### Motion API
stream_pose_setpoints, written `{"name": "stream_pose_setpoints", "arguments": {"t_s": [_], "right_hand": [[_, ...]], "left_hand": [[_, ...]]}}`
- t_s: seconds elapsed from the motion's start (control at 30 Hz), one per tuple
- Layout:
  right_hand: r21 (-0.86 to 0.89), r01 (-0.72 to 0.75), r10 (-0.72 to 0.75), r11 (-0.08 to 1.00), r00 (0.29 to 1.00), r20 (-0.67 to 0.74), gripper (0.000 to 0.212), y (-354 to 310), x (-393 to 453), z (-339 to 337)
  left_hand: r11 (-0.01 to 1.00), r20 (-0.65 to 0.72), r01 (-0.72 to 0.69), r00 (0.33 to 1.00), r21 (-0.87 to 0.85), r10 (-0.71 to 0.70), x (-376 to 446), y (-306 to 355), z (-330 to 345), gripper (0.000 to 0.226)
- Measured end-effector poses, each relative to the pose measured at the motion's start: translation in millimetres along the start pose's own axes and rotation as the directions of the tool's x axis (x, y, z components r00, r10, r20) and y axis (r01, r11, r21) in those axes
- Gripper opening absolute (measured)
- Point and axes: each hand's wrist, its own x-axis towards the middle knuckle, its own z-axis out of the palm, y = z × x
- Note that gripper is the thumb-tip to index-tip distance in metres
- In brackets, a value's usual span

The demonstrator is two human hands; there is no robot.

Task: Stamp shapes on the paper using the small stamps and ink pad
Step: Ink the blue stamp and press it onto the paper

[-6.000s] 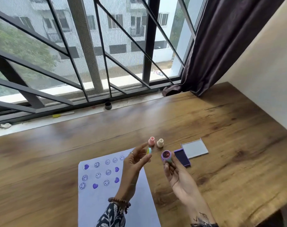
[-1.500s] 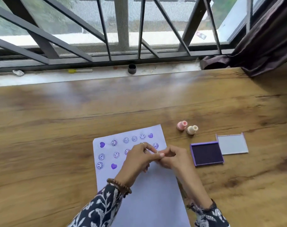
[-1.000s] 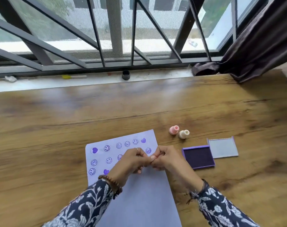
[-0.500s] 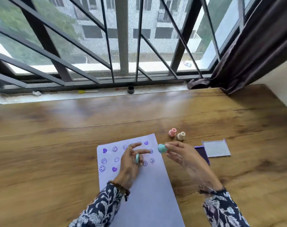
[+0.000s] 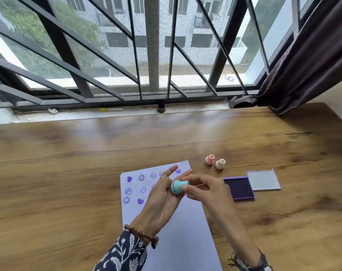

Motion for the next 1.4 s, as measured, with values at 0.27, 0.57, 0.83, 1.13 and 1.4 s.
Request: {"name": "stream_pose_setpoints", "arguments": {"t_s": [0.27,0.57,0.83,1.13,1.4], "right_hand": [[-0.185,0.171,-0.184,0.968,0.981,-0.057,0.027,-7,-21,-10],[0.008,0.2,-0.196,0.98,0.965,-0.177,0.019,3,-39,-21],[0.25,0.041,0.03,0.967,0.961,-0.273,0.012,22,-21,-38],[-0.254,0.031,-0.121,0.967,0.93,-0.347,0.019,57,24,-56],[-0.708,0.085,-0.259,0.701,0.955,-0.142,0.022,68,66,-52]], "left_hand": [[0.996,0.033,-0.066,0.997,0.058,0.064,-18,-7,18,0.035],[0.976,0.178,-0.189,0.97,0.111,0.167,-27,-26,35,0.039],[0.943,0.318,-0.287,0.921,0.171,0.223,0,-52,37,0.034],[0.052,0.403,-0.439,0.861,0.897,0.31,57,-48,9,0.022],[-0.418,0.426,-0.244,0.799,0.875,0.424,111,-36,2,0.037]]}}
